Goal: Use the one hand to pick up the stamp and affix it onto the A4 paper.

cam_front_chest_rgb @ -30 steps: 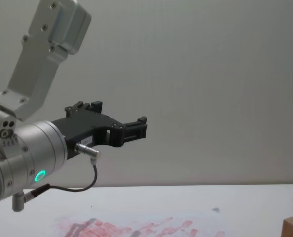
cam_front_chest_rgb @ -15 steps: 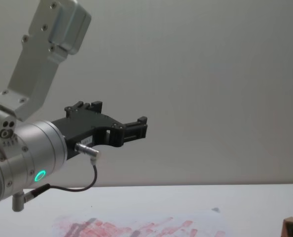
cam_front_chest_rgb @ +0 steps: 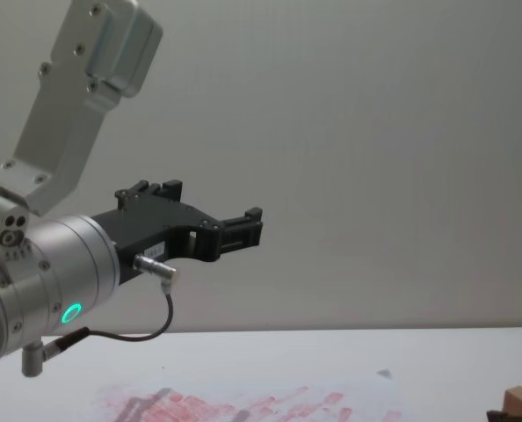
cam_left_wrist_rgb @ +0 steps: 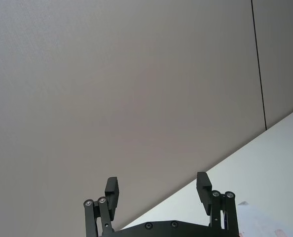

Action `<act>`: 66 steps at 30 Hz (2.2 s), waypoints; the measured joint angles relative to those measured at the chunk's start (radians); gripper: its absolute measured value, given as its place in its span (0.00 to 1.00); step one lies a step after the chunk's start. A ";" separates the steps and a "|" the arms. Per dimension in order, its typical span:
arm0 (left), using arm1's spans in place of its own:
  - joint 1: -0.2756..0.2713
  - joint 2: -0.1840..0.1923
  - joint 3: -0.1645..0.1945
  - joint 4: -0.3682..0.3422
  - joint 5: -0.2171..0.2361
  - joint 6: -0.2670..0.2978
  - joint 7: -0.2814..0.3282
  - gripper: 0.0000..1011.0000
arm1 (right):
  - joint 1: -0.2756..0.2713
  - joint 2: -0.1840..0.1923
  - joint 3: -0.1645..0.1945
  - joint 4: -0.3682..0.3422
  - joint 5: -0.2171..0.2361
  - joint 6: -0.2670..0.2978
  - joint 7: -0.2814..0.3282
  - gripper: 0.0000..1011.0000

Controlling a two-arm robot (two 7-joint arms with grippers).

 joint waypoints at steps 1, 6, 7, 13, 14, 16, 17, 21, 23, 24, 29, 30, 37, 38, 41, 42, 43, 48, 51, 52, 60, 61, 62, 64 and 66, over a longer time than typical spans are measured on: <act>0.000 0.000 0.000 0.000 0.000 0.000 0.000 0.99 | 0.002 -0.001 -0.001 0.003 -0.002 0.001 0.002 0.95; 0.000 0.000 0.000 0.000 0.000 0.000 0.000 0.99 | 0.015 -0.006 -0.003 0.018 -0.010 0.006 0.015 0.85; 0.000 0.000 0.000 0.000 0.000 0.000 0.000 0.99 | 0.018 -0.007 -0.003 0.022 -0.012 0.008 0.018 0.81; 0.000 0.000 0.000 0.000 0.000 0.000 0.000 0.99 | 0.027 -0.010 -0.005 0.033 -0.018 0.012 0.028 0.63; 0.000 0.000 0.000 0.000 0.000 0.000 0.000 0.99 | 0.028 -0.011 -0.005 0.035 -0.019 0.012 0.029 0.61; 0.000 0.000 0.000 0.000 0.000 0.000 0.000 0.99 | 0.031 -0.012 -0.005 0.038 -0.020 0.013 0.030 0.55; 0.000 0.000 0.000 0.000 0.000 0.000 0.000 0.99 | 0.031 -0.012 -0.005 0.038 -0.021 0.013 0.031 0.51; 0.000 0.000 0.000 0.000 0.000 0.000 0.000 0.99 | 0.034 -0.013 -0.006 0.042 -0.022 0.015 0.034 0.39; 0.000 0.000 0.000 0.000 0.000 0.000 0.000 0.99 | 0.035 -0.013 -0.006 0.044 -0.023 0.015 0.036 0.31; 0.000 0.000 0.000 0.000 0.000 0.000 0.000 0.99 | 0.036 -0.014 -0.006 0.044 -0.023 0.016 0.036 0.30; 0.000 0.000 0.000 0.000 0.000 0.000 0.000 0.99 | 0.038 -0.014 -0.007 0.047 -0.025 0.016 0.038 0.22; 0.000 0.000 0.000 0.000 0.000 0.000 0.000 0.99 | 0.038 -0.014 -0.007 0.047 -0.025 0.016 0.038 0.22; 0.000 0.000 0.000 0.000 0.000 0.000 0.000 0.99 | 0.039 -0.015 -0.007 0.048 -0.030 0.015 0.042 0.22; 0.000 0.000 0.000 0.000 0.000 0.000 0.000 0.99 | 0.039 -0.014 -0.007 0.046 -0.034 0.011 0.044 0.22; 0.000 0.000 0.000 0.000 0.000 0.000 0.000 0.99 | 0.040 -0.012 -0.008 0.041 -0.040 0.002 0.049 0.22; 0.000 0.000 0.000 0.000 0.000 0.000 0.000 0.99 | 0.041 -0.011 -0.008 0.037 -0.045 -0.004 0.054 0.22; 0.000 0.000 0.000 0.000 0.000 0.000 0.000 0.99 | 0.042 -0.011 -0.008 0.035 -0.048 -0.009 0.058 0.22; 0.000 0.000 0.000 0.000 0.000 0.000 0.000 0.99 | 0.053 -0.010 -0.010 0.025 -0.063 -0.037 0.087 0.22; 0.000 0.000 0.000 0.000 0.000 0.000 0.000 0.99 | 0.067 -0.013 -0.012 0.022 -0.070 -0.061 0.121 0.22; 0.000 0.000 0.000 0.000 0.000 0.000 0.000 0.99 | 0.072 -0.014 -0.013 0.022 -0.071 -0.065 0.129 0.22; 0.000 0.000 0.000 0.000 0.000 0.000 0.000 0.99 | 0.116 -0.034 -0.021 0.047 -0.059 -0.097 0.218 0.22; 0.000 0.000 0.000 0.000 0.000 0.000 0.000 0.99 | 0.127 -0.039 -0.023 0.057 -0.051 -0.098 0.235 0.22; 0.000 0.000 0.000 0.000 0.000 0.000 0.000 0.99 | 0.132 -0.042 -0.024 0.063 -0.047 -0.098 0.246 0.22; 0.000 0.000 0.000 0.000 0.000 0.000 0.000 0.99 | 0.145 -0.049 -0.027 0.077 -0.038 -0.096 0.268 0.22; 0.000 0.000 0.000 0.000 0.000 0.000 0.000 0.99 | 0.153 -0.053 -0.029 0.087 -0.031 -0.091 0.284 0.22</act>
